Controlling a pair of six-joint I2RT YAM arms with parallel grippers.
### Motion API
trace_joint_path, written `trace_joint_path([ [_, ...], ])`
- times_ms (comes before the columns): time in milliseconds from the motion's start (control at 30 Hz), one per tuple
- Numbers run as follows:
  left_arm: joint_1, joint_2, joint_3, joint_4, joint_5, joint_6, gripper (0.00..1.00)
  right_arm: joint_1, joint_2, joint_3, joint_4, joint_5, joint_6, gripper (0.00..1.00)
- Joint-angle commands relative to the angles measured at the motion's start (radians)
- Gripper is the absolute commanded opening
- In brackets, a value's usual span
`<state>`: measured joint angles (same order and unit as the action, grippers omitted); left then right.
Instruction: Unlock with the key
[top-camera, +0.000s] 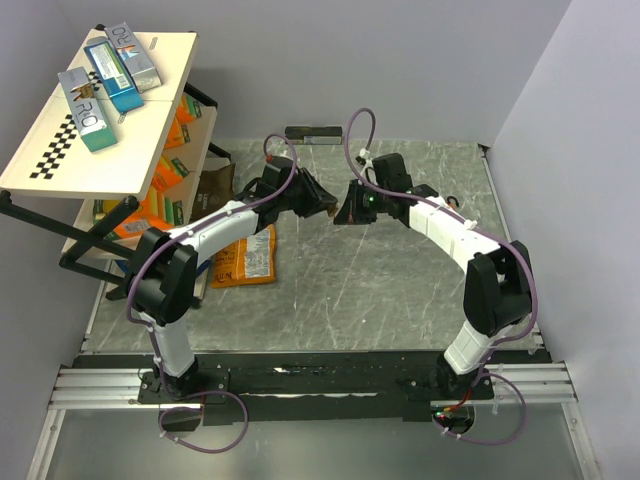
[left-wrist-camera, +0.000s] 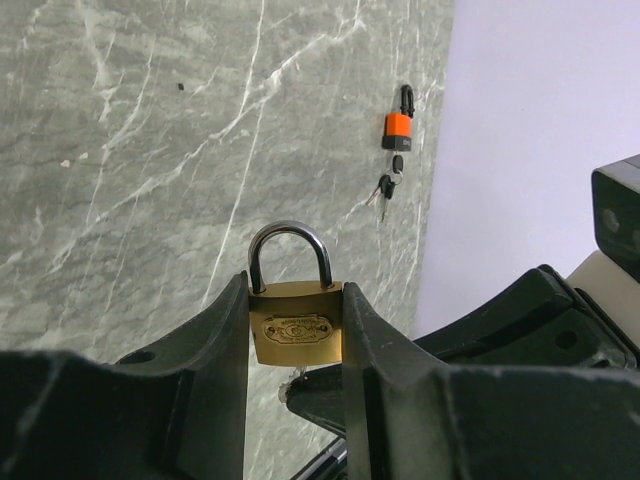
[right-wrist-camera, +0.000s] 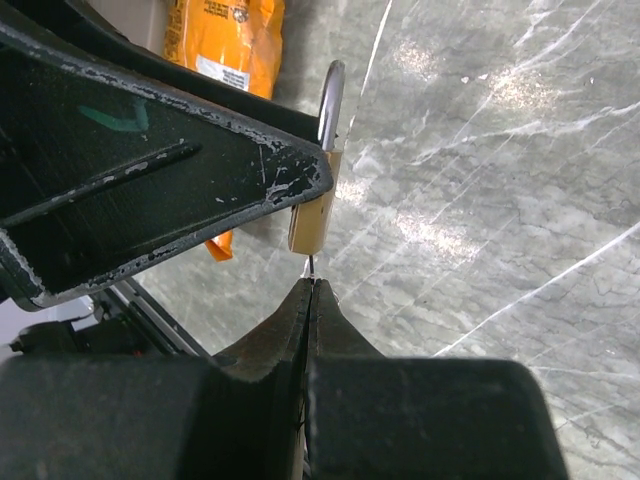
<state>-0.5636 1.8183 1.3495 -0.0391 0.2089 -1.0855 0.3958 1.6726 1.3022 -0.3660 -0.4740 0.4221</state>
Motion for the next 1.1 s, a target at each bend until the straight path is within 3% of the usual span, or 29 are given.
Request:
trace_joint_path([
  [0,-0.035,-0.070,0.005,0.031,0.122,-0.008,0.01,-0.020,0.012,0.065,0.160,0.038,0.043,0.00],
  [700,-0.035,-0.089,-0.015,0.087,0.147,-0.025,0.01,-0.097,0.009,0.072,0.249,0.000,0.113,0.00],
  [1067,-0.004,-0.063,-0.042,0.180,0.279,-0.093,0.01,-0.117,-0.039,0.025,0.257,-0.020,0.018,0.00],
])
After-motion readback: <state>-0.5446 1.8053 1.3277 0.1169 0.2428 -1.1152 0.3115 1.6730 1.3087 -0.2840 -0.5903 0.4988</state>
